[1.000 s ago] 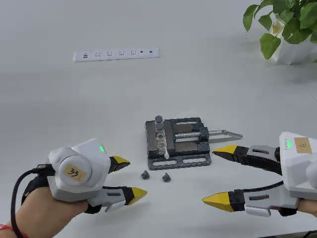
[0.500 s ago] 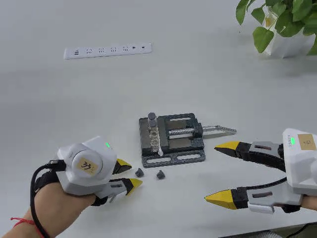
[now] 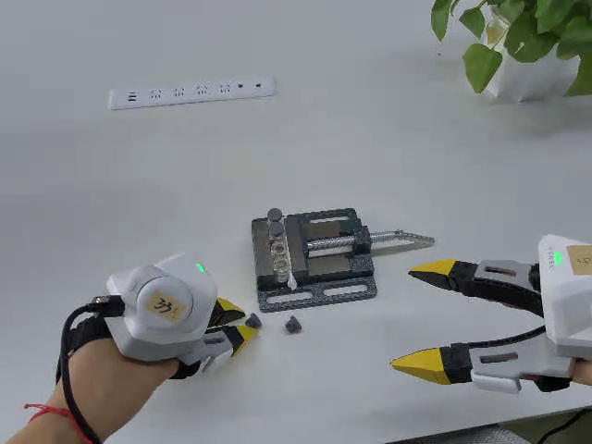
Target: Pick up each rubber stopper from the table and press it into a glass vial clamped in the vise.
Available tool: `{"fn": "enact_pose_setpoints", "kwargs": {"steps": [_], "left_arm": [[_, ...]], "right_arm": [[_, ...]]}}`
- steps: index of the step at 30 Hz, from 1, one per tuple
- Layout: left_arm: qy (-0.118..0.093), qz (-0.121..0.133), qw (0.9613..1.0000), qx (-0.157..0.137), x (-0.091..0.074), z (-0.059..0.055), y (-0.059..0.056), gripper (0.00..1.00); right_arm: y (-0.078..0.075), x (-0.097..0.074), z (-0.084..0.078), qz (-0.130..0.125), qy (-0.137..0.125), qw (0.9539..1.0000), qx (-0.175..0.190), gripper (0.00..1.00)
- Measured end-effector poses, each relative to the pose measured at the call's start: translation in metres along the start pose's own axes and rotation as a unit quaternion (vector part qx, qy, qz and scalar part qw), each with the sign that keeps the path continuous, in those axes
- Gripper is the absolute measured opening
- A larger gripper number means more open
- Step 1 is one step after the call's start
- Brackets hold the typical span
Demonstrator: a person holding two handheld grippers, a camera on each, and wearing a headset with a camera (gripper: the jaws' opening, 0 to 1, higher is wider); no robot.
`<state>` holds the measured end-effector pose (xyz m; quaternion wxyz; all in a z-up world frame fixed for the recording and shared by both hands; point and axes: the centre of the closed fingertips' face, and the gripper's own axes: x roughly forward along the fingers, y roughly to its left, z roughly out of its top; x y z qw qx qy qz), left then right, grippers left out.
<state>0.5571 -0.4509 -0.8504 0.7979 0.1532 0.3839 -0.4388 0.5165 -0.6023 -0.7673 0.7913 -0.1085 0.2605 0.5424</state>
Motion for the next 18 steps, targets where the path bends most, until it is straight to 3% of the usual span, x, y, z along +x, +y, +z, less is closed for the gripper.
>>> {"fn": "enact_pose_setpoints", "kwargs": {"steps": [18], "left_arm": [[0.011, -0.003, 0.9999, 0.000, 0.0051, -0.0035, 0.0007, 0.05]], "right_arm": [[-0.0057, -0.0079, -0.0057, -0.009, 0.006, 0.9999, 0.003, 0.59]]}}
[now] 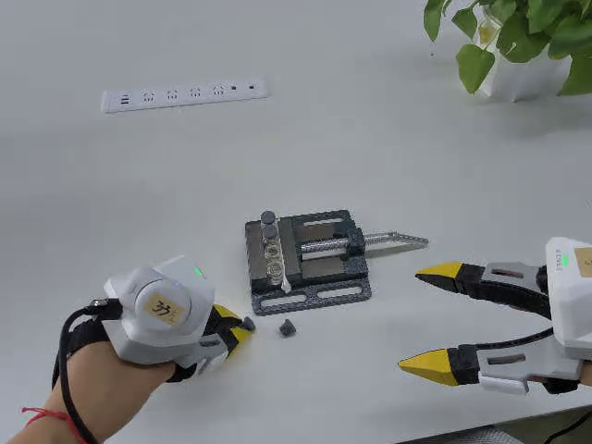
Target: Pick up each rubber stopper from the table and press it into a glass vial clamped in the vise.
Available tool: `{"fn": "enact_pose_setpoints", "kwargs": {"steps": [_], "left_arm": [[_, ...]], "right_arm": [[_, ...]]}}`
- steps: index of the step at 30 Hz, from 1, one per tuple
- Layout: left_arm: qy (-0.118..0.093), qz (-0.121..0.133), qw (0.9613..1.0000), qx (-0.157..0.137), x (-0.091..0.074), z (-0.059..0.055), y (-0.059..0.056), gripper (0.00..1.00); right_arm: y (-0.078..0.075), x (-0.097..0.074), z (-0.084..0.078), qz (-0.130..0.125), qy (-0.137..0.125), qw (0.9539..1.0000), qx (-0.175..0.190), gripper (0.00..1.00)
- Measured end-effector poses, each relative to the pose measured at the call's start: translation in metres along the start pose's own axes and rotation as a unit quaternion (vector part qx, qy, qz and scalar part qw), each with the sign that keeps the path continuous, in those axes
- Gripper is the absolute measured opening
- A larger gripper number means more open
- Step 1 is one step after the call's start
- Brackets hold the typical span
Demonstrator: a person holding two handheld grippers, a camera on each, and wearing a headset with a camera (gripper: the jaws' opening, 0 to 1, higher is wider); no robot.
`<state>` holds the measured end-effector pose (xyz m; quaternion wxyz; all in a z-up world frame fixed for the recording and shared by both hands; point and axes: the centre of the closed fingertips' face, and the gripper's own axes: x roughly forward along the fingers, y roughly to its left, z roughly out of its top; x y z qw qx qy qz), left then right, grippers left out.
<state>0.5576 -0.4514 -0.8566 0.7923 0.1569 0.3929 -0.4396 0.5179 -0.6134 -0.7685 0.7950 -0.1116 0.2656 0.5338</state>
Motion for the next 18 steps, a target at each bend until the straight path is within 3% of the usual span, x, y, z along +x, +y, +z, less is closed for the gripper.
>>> {"fn": "enact_pose_setpoints", "kwargs": {"steps": [18], "left_arm": [[0.000, -0.005, 1.0000, 0.009, 0.0007, -0.0005, -0.0014, 0.04]], "right_arm": [[0.0006, 0.0002, 0.0017, 0.002, 0.003, 1.0000, -0.002, 0.59]]}}
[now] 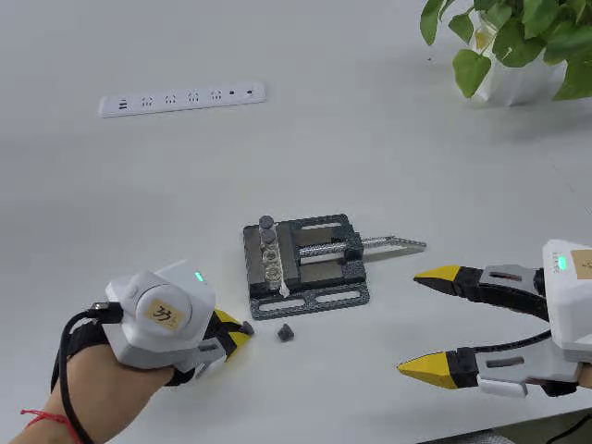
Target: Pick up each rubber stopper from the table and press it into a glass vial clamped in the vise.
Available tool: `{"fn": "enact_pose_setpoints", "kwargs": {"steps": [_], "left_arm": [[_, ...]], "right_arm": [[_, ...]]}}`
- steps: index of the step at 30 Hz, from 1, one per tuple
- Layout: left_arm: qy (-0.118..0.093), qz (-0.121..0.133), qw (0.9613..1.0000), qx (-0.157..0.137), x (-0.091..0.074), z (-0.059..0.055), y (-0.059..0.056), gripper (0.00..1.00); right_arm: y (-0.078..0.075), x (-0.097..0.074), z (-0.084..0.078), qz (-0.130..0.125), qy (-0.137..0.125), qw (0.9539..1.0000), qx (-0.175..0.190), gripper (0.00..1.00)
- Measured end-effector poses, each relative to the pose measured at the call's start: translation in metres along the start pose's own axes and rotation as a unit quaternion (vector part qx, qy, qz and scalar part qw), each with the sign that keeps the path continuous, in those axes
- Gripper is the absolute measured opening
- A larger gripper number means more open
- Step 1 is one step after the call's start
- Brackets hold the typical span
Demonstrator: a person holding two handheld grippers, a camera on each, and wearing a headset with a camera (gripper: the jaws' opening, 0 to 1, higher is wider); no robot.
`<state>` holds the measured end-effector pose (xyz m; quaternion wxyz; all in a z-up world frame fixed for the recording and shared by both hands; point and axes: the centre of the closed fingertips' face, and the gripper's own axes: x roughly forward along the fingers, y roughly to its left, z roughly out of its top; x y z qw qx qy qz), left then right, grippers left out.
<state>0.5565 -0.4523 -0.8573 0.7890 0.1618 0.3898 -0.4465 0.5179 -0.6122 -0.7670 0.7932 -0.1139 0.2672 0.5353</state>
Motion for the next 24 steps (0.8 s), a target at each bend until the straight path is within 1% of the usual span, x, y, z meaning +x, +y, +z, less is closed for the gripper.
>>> {"fn": "enact_pose_setpoints", "kwargs": {"steps": [5, 7, 8, 10, 14, 15, 17, 21, 22, 23, 24], "left_arm": [[-0.007, -0.002, 0.9999, 0.011, -0.008, 0.007, -0.004, 0.04], [-0.012, -0.002, 0.9997, 0.020, -0.014, 0.014, -0.007, 0.04], [-0.016, -0.004, 0.9997, 0.020, -0.018, 0.019, -0.010, 0.04], [-0.022, -0.004, 0.9994, 0.026, -0.020, 0.023, -0.011, 0.04], [-0.039, -0.004, 0.9984, 0.042, -0.034, 0.039, -0.019, 0.04], [-0.047, -0.006, 0.9978, 0.046, -0.038, 0.046, -0.020, 0.04], [-0.055, -0.007, 0.9969, 0.056, -0.044, 0.054, -0.023, 0.04], [-0.073, -0.012, 0.9940, 0.080, -0.059, 0.078, -0.034, 0.04], [-0.076, -0.012, 0.9933, 0.086, -0.062, 0.082, -0.036, 0.04], [-0.080, -0.012, 0.9923, 0.093, -0.066, 0.089, -0.040, 0.04], [-0.083, -0.013, 0.9917, 0.097, -0.068, 0.093, -0.043, 0.04]], "right_arm": [[0.002, 0.000, 0.003, 0.002, 0.001, 1.0000, -0.004, 0.59], [0.003, 0.000, 0.006, 0.003, 0.000, 1.0000, -0.008, 0.59], [0.003, 0.000, 0.007, 0.004, 0.000, 1.0000, -0.008, 0.59], [0.005, -0.001, 0.010, 0.004, 0.000, 0.9999, -0.010, 0.59], [0.008, -0.001, 0.018, 0.009, 0.000, 0.9998, -0.017, 0.59], [0.009, -0.001, 0.021, 0.011, 0.001, 0.9997, -0.020, 0.59], [0.011, -0.001, 0.026, 0.014, -0.001, 0.9995, -0.027, 0.58], [0.016, -0.002, 0.043, 0.023, -0.009, 0.9987, -0.045, 0.58], [0.017, -0.002, 0.047, 0.024, -0.009, 0.9986, -0.047, 0.58], [0.018, -0.002, 0.051, 0.027, -0.009, 0.9983, -0.051, 0.57], [0.019, -0.002, 0.056, 0.029, -0.012, 0.9978, -0.058, 0.57]]}}
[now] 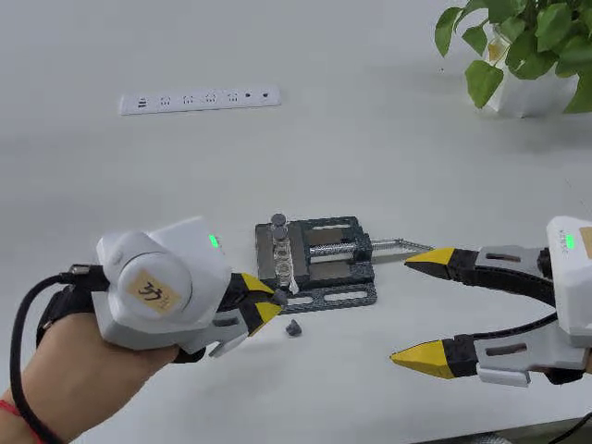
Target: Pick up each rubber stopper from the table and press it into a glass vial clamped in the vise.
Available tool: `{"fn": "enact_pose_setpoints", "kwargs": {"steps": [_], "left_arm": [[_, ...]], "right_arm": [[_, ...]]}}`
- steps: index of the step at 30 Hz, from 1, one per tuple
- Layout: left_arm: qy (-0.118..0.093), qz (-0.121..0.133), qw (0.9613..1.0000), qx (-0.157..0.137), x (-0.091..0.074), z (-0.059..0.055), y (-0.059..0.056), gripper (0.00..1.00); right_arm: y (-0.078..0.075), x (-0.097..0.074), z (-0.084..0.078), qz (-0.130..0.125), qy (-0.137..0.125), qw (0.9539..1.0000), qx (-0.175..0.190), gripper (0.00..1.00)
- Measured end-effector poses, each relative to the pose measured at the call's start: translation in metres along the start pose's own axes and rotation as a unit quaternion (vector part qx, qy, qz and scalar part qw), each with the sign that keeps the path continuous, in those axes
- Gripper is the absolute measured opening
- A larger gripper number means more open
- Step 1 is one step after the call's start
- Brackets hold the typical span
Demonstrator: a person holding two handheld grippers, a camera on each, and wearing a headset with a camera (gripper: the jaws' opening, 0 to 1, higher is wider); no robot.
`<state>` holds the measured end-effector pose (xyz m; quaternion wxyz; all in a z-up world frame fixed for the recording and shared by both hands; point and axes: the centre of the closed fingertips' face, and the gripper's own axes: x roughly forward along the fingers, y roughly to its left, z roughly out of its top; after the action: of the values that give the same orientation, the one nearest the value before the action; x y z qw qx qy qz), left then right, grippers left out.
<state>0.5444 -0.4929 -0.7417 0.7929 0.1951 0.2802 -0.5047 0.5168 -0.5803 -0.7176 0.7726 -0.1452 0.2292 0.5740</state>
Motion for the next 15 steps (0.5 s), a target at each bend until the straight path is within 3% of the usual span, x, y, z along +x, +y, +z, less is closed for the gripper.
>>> {"fn": "enact_pose_setpoints", "kwargs": {"steps": [7, 15], "left_arm": [[-0.009, -0.017, 0.9988, 0.045, -0.007, 0.028, -0.016, 0.04], [-0.007, -0.037, 0.9962, 0.078, -0.011, 0.044, -0.035, 0.03]], "right_arm": [[0.003, 0.000, 0.029, 0.014, -0.009, 0.9996, -0.023, 0.51], [0.016, 0.006, 0.048, 0.045, -0.005, 0.9976, -0.052, 0.42]]}}
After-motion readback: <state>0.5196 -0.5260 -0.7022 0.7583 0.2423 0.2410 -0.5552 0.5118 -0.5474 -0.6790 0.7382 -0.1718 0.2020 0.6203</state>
